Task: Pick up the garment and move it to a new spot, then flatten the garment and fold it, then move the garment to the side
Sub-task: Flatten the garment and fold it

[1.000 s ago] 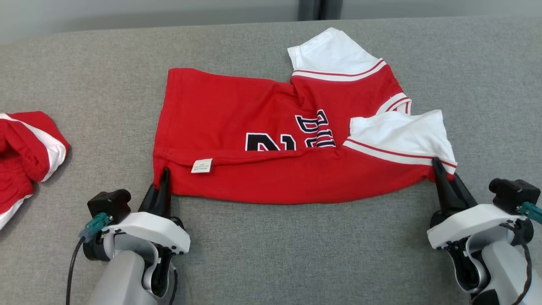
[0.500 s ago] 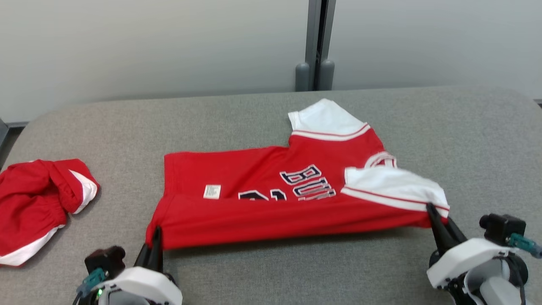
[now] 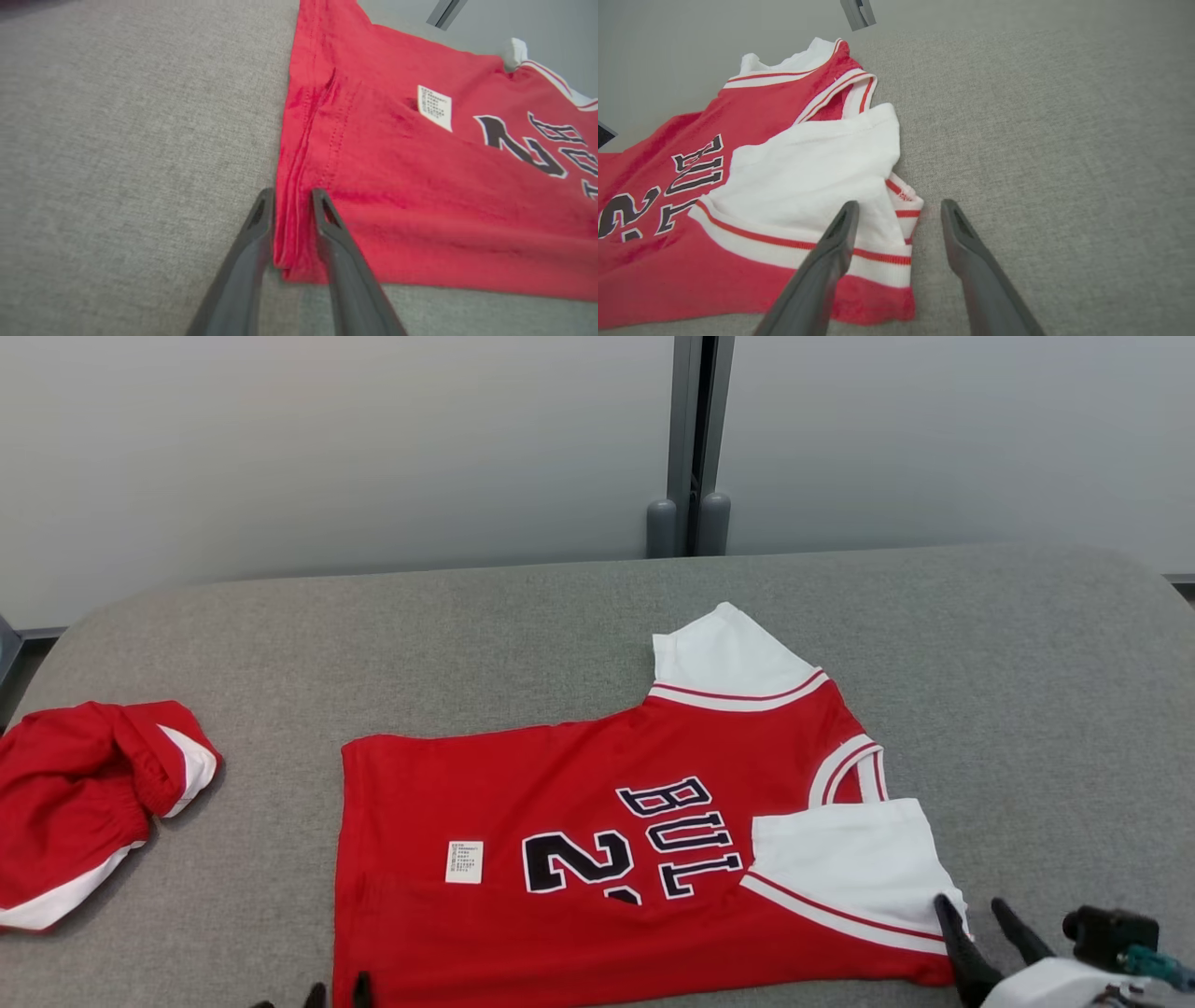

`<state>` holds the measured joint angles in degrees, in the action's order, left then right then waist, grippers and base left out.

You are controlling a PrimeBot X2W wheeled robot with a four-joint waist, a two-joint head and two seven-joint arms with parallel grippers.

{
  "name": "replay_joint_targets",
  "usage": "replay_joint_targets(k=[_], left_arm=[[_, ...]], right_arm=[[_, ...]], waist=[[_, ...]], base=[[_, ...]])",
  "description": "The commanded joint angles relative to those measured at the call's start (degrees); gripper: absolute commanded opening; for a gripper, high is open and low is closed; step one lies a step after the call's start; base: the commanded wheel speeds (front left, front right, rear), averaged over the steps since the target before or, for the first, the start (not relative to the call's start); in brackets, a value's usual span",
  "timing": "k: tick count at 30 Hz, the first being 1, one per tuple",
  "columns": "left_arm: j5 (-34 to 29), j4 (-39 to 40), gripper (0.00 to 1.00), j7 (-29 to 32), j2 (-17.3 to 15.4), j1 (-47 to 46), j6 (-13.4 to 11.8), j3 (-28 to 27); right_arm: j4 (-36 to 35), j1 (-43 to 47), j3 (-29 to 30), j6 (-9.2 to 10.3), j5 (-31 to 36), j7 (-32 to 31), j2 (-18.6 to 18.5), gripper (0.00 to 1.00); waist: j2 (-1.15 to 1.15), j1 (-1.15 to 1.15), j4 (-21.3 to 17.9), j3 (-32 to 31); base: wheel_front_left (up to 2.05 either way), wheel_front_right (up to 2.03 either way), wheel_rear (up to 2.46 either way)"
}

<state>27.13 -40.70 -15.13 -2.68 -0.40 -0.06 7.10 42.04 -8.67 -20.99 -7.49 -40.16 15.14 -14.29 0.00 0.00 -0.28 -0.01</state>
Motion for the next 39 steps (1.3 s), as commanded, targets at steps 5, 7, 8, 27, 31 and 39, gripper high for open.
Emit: replay_joint_targets(k=[5, 7, 8, 27, 31, 39], left_arm=[[-3.36, 3.26, 1.0, -0.02, -0.37, -5.59, -1.3, -1.26], [-4.64, 3.08, 1.0, -0.02, -0.36, -8.29, -1.29, -1.27], [-5.47, 2.57, 1.0, -0.02, -0.35, -10.03, -1.06, -1.16], [-7.06, -19.68, 1.0, 1.05, -3.39, -36.84, 1.4, -0.91], [-6.73, -22.42, 0.95, 0.68, -3.27, -39.68, 0.66, -1.02], [-7.34, -24.55, 0.0, 0.09, -2.5, -43.18, 1.91, 0.24]], right_arm=[[-2.51, -6.0, 3.31, 0.0, 5.63, 0.01, -0.61, 1.0], [-3.09, -8.7, 4.3, 0.0, 7.95, 0.01, -0.08, 1.0], [-3.19, -9.9, 4.36, 0.0, 8.72, 0.0, 0.28, 1.0], [1.99, -27.0, -3.29, 0.01, 12.62, 0.01, 2.76, 1.0], [2.83, -29.6, -4.89, 0.0, 12.45, 0.01, 2.32, 1.0], [6.02, -37.34, -7.33, 0.01, 10.95, -2.18, 1.68, 1.0]], waist=[[0.0, 0.0, -0.02, 3.97], [0.0, 0.0, -0.07, 5.29], [0.0, 0.0, -0.05, 5.89], [0.0, 0.0, -1.33, 15.63], [0.0, 0.0, -0.84, 17.22], [0.0, 0.0, 1.31, 19.86]], base=[[0.0, 0.0, 0.0], [0.0, 0.0, 0.0], [0.0, 0.0, 0.0], [0.0, 0.0, 0.0], [0.0, 0.0, 0.0], [0.0, 0.0, 0.0]])
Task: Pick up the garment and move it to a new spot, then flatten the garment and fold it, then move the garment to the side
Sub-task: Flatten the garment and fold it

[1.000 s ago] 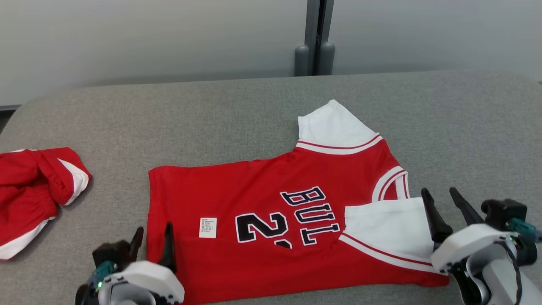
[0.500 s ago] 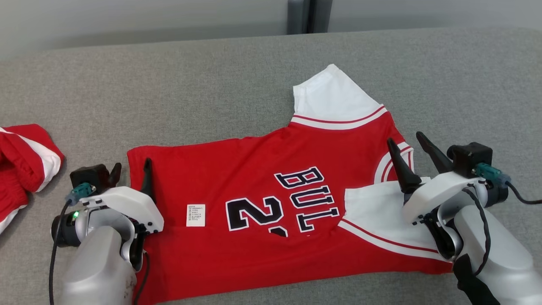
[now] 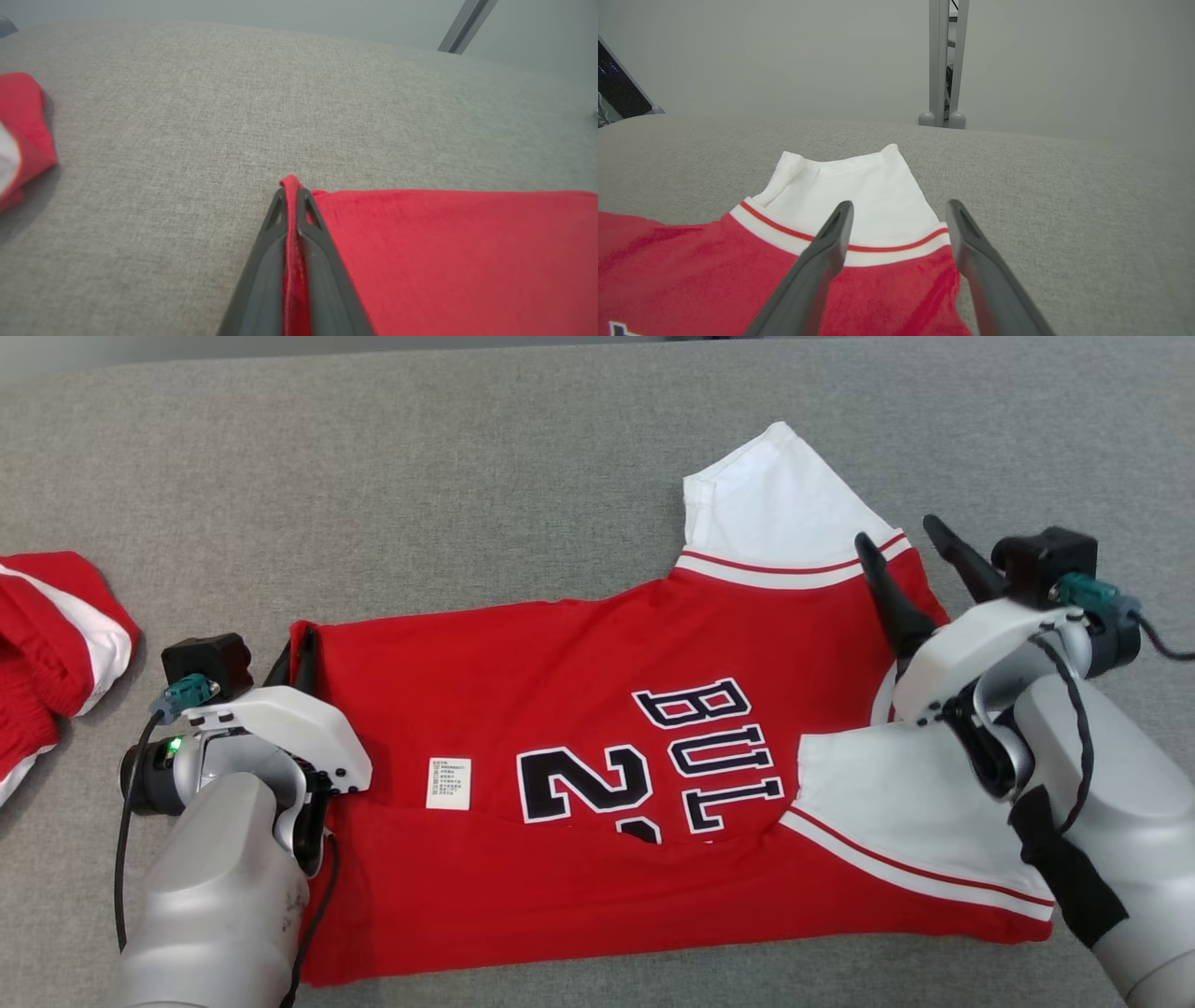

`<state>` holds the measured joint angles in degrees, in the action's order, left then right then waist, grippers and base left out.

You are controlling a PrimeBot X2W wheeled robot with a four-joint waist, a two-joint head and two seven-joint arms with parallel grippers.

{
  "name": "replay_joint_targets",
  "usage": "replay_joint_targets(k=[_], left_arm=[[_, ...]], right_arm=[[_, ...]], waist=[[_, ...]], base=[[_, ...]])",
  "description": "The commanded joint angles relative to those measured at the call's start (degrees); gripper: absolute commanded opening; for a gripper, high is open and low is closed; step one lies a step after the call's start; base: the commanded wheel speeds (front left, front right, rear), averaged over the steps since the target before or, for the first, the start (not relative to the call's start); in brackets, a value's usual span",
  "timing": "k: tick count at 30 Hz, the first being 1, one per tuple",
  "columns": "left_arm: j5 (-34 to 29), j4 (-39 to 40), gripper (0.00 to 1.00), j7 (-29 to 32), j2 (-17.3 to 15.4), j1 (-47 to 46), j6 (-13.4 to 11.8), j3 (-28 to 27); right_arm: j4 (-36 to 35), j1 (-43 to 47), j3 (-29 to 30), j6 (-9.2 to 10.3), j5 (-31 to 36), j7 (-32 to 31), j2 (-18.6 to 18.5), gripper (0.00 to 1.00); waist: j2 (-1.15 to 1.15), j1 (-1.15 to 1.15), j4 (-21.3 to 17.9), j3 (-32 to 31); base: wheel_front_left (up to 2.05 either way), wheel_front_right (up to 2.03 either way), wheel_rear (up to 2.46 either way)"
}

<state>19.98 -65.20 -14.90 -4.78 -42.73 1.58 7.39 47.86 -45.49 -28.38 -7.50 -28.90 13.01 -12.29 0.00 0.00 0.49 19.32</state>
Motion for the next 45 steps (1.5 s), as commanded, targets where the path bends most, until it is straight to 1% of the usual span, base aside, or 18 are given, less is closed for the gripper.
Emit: replay_joint_targets(k=[1, 8, 13, 17, 18, 19, 20, 21, 25, 26, 27, 28, 29, 32, 36, 42, 45], left_arm=[[0.07, -0.02, 0.0, -0.2, -0.19, -1.13, 0.5, -0.1], [-1.54, 4.93, 0.0, -0.32, 1.05, -2.93, 0.81, 1.7], [-0.89, 8.23, 0.0, -0.34, 1.63, -2.76, 1.38, 3.38], [2.68, 10.8, 0.0, -0.34, 1.69, -2.48, 2.1, 7.46], [2.68, 10.8, 0.0, -0.34, 1.69, -2.48, 2.1, 7.46], [4.6, 11.99, 0.0, -0.33, 1.73, -2.56, 1.6, 9.81], [4.6, 11.99, 0.0, -0.33, 1.73, -2.56, 1.6, 9.81], [6.63, 13.12, 0.0, -0.26, 1.76, -2.48, 0.99, 11.97], [9.61, 14.47, 0.0, -0.23, 1.8, -2.06, -0.36, 15.45], [10.15, 14.68, 0.0, -0.23, 1.81, -2.09, -0.71, 16.02], [10.15, 14.68, 0.0, -0.23, 1.81, -2.09, -0.71, 16.02], [10.51, 14.86, 0.0, -0.23, 1.82, -2.24, -0.91, 16.48], [10.84, 15.01, 0.0, -0.23, 1.82, -2.45, -1.27, 16.76], [10.43, 15.84, 0.0, -0.23, 1.84, -3.15, -2.23, 16.5], [8.52, 17.86, 0.0, -0.25, 1.69, -3.31, -3.33, 14.25], [4.94, 18.98, 0.0, -0.25, 1.01, -2.09, -2.4, 10.15], [3.68, 19.24, 0.0, -0.25, 0.44, -1.03, -1.84, 8.03]], right_arm=[[0.75, -1.76, 0.07, 0.02, -0.56, -0.41, -0.44, 1.0], [7.46, -10.72, -0.64, 0.02, -0.46, -5.65, -1.23, 1.0], [12.44, -16.44, -0.92, 0.02, 0.15, -8.13, -1.51, 1.0], [16.42, -20.34, -0.9, 0.02, 0.67, -9.64, -2.09, 1.0], [16.42, -20.34, -0.9, 0.02, 0.67, -9.64, -2.09, 1.0], [18.76, -22.07, -0.95, 0.02, 1.35, -10.49, -2.34, 1.0], [18.76, -22.07, -0.95, 0.02, 1.35, -10.49, -2.34, 1.0], [20.97, -23.18, -1.12, 0.02, 2.21, -11.16, -2.29, 1.0], [23.18, -24.42, -1.64, 0.01, 2.65, -12.41, -1.87, 1.0], [23.44, -24.44, -1.51, 0.02, 2.31, -12.52, -1.73, 0.51], [23.44, -24.44, -1.51, 0.02, 2.31, -12.52, -1.73, 0.51], [23.6, -24.69, -1.72, 0.01, 2.47, -12.45, -1.72, 0.21], [23.75, -24.96, -1.9, 0.01, 2.48, -12.35, -1.72, 0.0], [23.99, -25.8, -1.81, 0.02, 2.5, -10.37, -2.49, 0.0], [24.36, -27.27, -0.47, 0.02, 2.94, -5.03, -3.64, 0.0], [25.07, -28.07, 1.39, 0.02, 4.22, 0.7, -5.38, 0.0], [24.07, -26.85, 1.93, 0.02, 4.47, 1.92, -5.13, 0.0]], waist=[[0.0, 0.0, 0.96, 0.9], [0.0, 0.0, 5.17, 4.29], [0.0, 0.0, 8.28, 6.79], [0.0, 0.0, 10.2, 8.47], [0.0, 0.0, 10.2, 8.47], [0.0, 0.0, 11.04, 9.16], [0.0, 0.0, 11.04, 9.16], [0.0, 0.0, 11.63, 9.48], [0.0, 0.0, 12.14, 9.68], [0.0, 0.0, 12.2, 9.7], [0.0, 0.0, 12.2, 9.7], [0.0, 0.0, 12.22, 9.73], [0.0, 0.0, 12.17, 9.75], [0.0, 0.0, 11.68, 9.58], [0.0, 0.0, 10.61, 8.6], [0.0, 0.0, 8.14, 6.25], [0.0, 0.0, 6.8, 4.73]], base=[[0.0, 0.0, 0.0], [0.0, 0.0, 0.0], [0.0, 0.0, 0.0], [0.0, 0.0, 0.0], [0.0, 0.0, 0.0], [0.0, 0.0, 0.0], [0.0, 0.0, 0.0], [0.0, 0.0, 0.0], [0.0, 0.0, 0.0], [0.0, 0.0, 0.0], [0.0, 0.0, 0.0], [0.0, 0.0, 0.0], [0.0, 0.0, 0.0], [0.0, 0.0, 0.0], [0.0, 0.0, 0.0], [0.0, 0.0, 0.0], [0.0, 0.0, 0.0]])
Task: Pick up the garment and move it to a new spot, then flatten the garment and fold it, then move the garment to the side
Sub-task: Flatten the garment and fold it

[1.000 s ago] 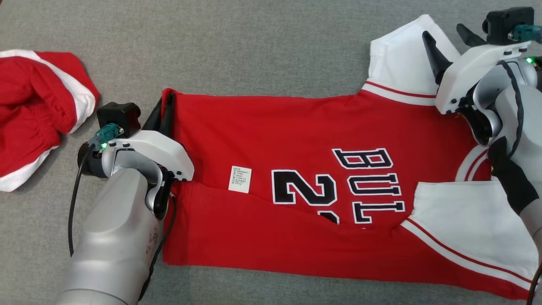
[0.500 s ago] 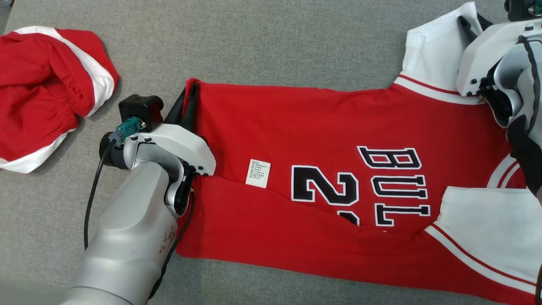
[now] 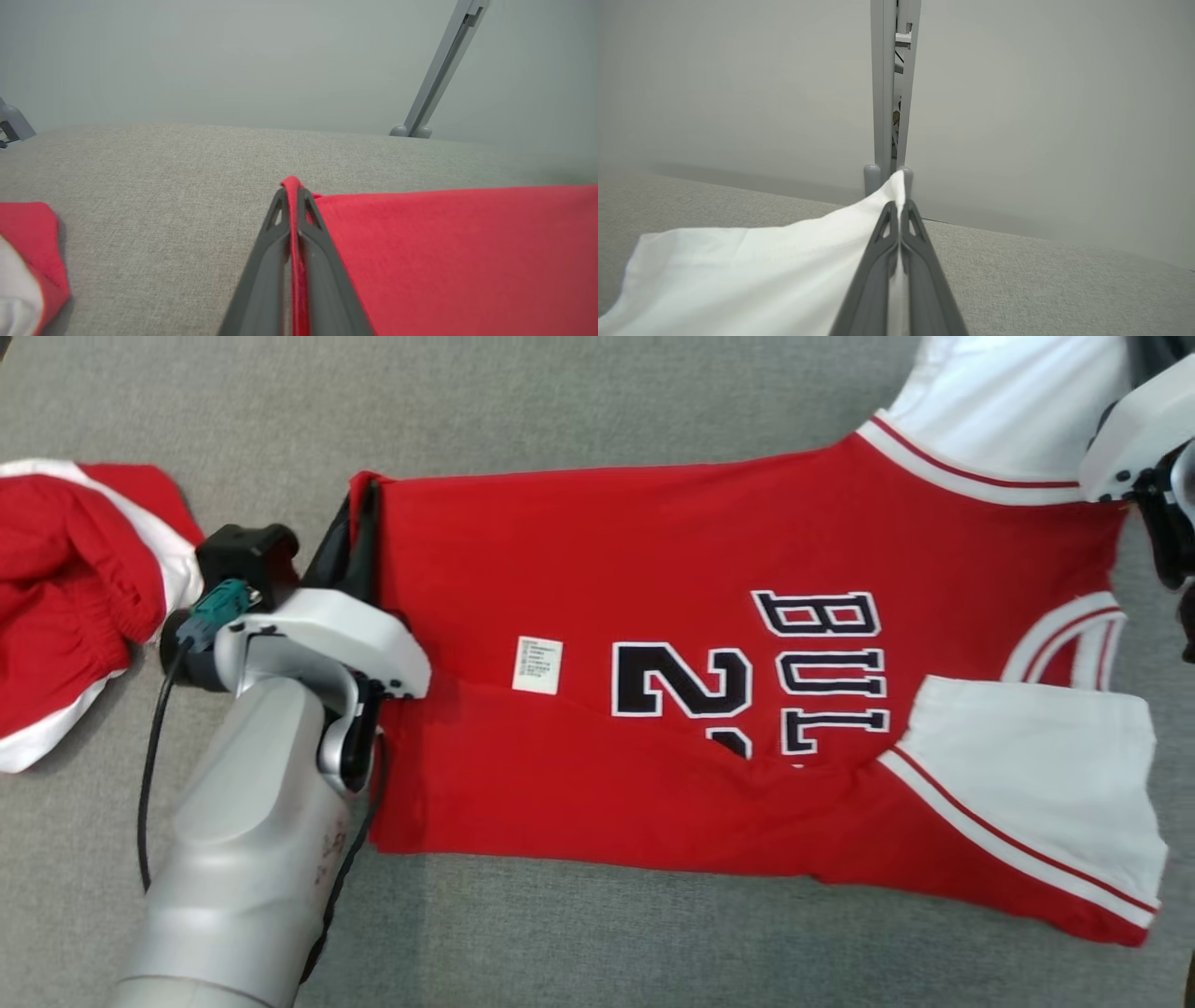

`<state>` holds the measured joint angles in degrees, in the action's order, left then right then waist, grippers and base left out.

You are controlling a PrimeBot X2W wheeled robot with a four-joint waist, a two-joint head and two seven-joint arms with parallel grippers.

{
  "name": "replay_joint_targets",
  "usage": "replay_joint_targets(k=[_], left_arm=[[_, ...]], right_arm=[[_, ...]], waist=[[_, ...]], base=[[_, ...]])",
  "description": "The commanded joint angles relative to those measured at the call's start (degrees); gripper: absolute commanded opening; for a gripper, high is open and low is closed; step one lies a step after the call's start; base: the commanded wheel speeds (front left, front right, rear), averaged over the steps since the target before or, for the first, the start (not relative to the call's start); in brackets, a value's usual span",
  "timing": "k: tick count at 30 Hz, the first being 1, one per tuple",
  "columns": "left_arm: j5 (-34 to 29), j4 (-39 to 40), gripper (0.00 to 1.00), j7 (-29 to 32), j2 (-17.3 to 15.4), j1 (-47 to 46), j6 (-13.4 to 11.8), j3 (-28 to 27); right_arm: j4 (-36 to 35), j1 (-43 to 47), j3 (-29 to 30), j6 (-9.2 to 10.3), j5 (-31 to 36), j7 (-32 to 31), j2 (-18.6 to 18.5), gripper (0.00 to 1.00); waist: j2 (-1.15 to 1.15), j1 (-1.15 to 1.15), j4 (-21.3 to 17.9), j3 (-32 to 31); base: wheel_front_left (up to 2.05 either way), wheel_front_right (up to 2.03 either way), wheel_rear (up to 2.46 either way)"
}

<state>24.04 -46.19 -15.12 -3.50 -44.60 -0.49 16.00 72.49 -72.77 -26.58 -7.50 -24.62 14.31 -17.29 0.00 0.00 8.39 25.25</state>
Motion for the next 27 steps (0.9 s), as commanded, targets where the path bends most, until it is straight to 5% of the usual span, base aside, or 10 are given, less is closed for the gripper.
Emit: replay_joint_targets(k=[1, 15, 27], left_arm=[[-0.78, 0.24, 0.0, -0.03, -1.05, 1.23, 0.4, -1.29], [-5.93, -0.52, 0.0, -0.02, -4.17, 14.68, 4.68, -7.57], [-7.92, 3.27, 0.0, -0.02, -2.42, 25.8, 5.72, -12.53]], right_arm=[[-1.22, 1.0, 0.42, 0.02, -0.14, 0.74, 0.08, 0.0], [-26.68, 32.14, 1.39, 0.02, -9.11, 0.94, 1.69, 0.0], [-31.8, 48.43, 3.2, 0.02, -11.31, 0.95, 3.76, 0.0]], waist=[[0.0, 0.0, -1.62, -1.69], [0.0, 0.0, -8.6, -11.96], [0.0, 0.0, -10.83, -16.98]], base=[[0.0, 0.0, 0.0], [0.0, 0.0, 0.0], [0.0, 0.0, 0.0]])
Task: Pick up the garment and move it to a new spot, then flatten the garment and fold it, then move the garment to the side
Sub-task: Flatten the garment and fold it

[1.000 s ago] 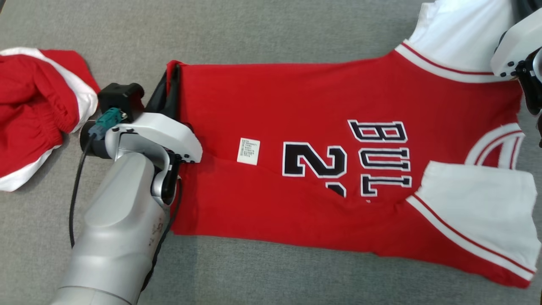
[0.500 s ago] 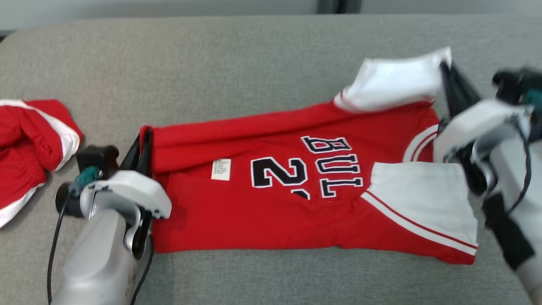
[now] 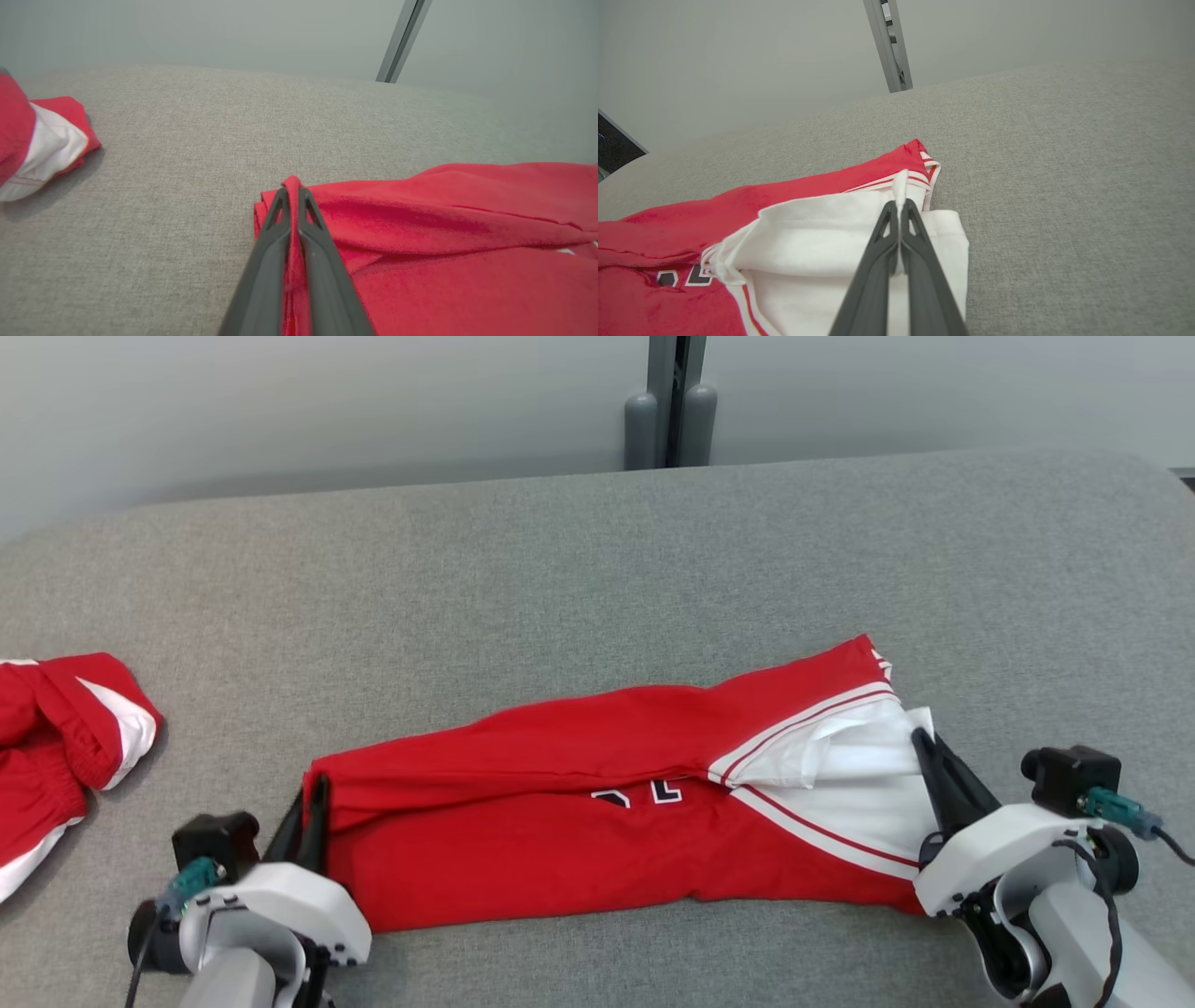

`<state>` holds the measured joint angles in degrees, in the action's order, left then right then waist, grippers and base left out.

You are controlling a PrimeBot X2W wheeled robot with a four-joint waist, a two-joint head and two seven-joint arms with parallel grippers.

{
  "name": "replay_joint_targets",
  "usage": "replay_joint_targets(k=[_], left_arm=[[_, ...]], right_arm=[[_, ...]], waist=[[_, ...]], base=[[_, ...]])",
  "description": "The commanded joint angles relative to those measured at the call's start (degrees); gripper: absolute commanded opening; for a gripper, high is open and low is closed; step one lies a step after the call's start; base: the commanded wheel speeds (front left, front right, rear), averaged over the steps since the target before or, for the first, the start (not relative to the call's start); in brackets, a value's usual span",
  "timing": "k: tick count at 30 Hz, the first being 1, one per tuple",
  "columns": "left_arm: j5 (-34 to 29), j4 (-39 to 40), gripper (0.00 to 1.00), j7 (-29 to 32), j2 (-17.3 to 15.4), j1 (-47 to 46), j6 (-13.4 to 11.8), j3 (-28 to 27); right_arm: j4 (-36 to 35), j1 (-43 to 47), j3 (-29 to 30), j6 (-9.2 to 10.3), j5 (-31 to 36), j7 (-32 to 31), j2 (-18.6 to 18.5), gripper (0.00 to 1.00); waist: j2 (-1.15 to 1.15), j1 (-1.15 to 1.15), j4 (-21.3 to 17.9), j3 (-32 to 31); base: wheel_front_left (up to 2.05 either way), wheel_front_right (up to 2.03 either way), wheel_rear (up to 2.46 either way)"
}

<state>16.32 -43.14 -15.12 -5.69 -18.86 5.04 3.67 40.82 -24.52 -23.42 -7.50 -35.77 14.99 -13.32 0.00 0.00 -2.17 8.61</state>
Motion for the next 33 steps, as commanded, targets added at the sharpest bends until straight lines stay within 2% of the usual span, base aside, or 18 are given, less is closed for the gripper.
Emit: replay_joint_targets(k=[1, 2, 3, 5, 6, 7, 8, 9, 10, 18, 24, 31, 32, 33], left_arm=[[-0.44, 0.18, 0.0, -0.02, -0.02, 0.8, 0.22, -0.37], [-0.71, 0.19, 0.01, -0.02, 0.13, 1.41, 0.35, -0.58], [-1.0, 0.37, 0.12, -0.03, 0.24, 2.01, 0.48, -0.76], [-1.69, 0.21, 0.18, -0.02, 0.61, 3.22, 0.59, -0.94], [-1.91, 0.29, 0.27, -0.02, 0.8, 3.75, 0.64, -1.13], [-2.02, 0.48, 0.48, -0.03, 0.96, 4.31, 0.08, -1.7], [-2.42, 0.81, 1.0, -0.03, 1.01, 4.82, -0.39, -2.25], [-2.72, 1.51, 1.0, -0.03, 1.16, 5.41, -0.85, -2.79], [-2.73, 2.22, 1.0, -0.02, 1.34, 6.15, -1.54, -3.68], [-5.06, 11.43, 1.0, -0.02, 2.49, 12.15, -4.47, -7.24], [-2.84, 12.78, 1.0, -0.02, 2.63, 12.68, -5.11, -4.65], [-1.65, 13.46, 1.0, -0.03, 2.63, 11.15, -5.92, -3.04], [-1.61, 13.57, 1.0, -0.03, 2.64, 11.19, -5.95, -2.95], [-1.54, 13.61, 1.0, -0.02, 2.66, 11.26, -6.02, -2.84]], right_arm=[[0.1, 0.73, 0.52, 0.02, -0.28, 0.27, 0.12, 0.0], [0.36, 1.2, 1.1, 0.02, -0.36, 0.27, 0.41, 0.0], [0.64, 1.64, 1.81, 0.02, -0.56, 0.27, 0.78, 0.0], [1.14, 2.26, 2.42, 0.01, -0.04, 0.27, 1.11, 0.0], [1.52, 2.75, 2.76, 0.01, -0.23, 0.27, 1.54, 0.0], [2.14, 3.19, 2.86, 0.02, -0.37, 0.27, 1.81, 0.0], [2.63, 3.38, 3.12, 0.02, -0.73, 0.27, 2.08, 0.0], [2.8, 3.28, 3.79, 0.02, -1.17, 0.28, 2.36, 0.3], [2.78, 3.21, 4.47, 0.02, -1.24, 0.27, 2.49, 1.0], [3.66, 3.55, 7.48, 0.02, 1.09, 0.27, 3.63, 1.0], [11.61, 0.23, 8.13, 0.01, 3.04, -0.03, 4.87, 1.0], [19.99, -2.37, 6.98, 0.01, 2.58, -3.61, 7.35, 1.0], [20.47, -2.45, 6.19, -0.06, 2.57, -4.26, 7.8, 0.75], [20.7, -2.46, 5.77, -0.06, 2.17, -4.46, 8.19, 0.26]], waist=[[0.0, 0.0, -0.31, -0.51], [0.0, 0.0, -0.35, -0.76], [0.0, 0.0, -0.35, -0.93], [0.0, 0.0, -0.25, -1.26], [0.0, 0.0, -0.21, -1.48], [0.0, 0.0, -0.15, -1.72], [0.0, 0.0, -0.12, -1.93], [0.0, 0.0, -0.11, -2.19], [0.0, 0.0, -0.08, -2.39], [0.0, 0.0, 1.31, -2.34], [0.0, 0.0, 3.52, -1.34], [0.0, 0.0, 5.33, -0.39], [0.0, 0.0, 5.49, -0.36], [0.0, 0.0, 5.61, -0.33]], base=[[0.0, 0.0, 0.0], [0.0, 0.0, 0.0], [0.0, 0.0, 0.0], [0.0, 0.0, 0.0], [0.0, 0.0, 0.0], [0.0, 0.0, 0.0], [0.0, 0.0, 0.0], [0.0, 0.0, 0.0], [0.0, 0.0, 0.0], [0.0, 0.0, 0.0], [0.0, 0.0, 0.0], [0.0, 0.0, 0.0], [0.0, 0.0, 0.0], [0.0, 0.0, 0.0]])
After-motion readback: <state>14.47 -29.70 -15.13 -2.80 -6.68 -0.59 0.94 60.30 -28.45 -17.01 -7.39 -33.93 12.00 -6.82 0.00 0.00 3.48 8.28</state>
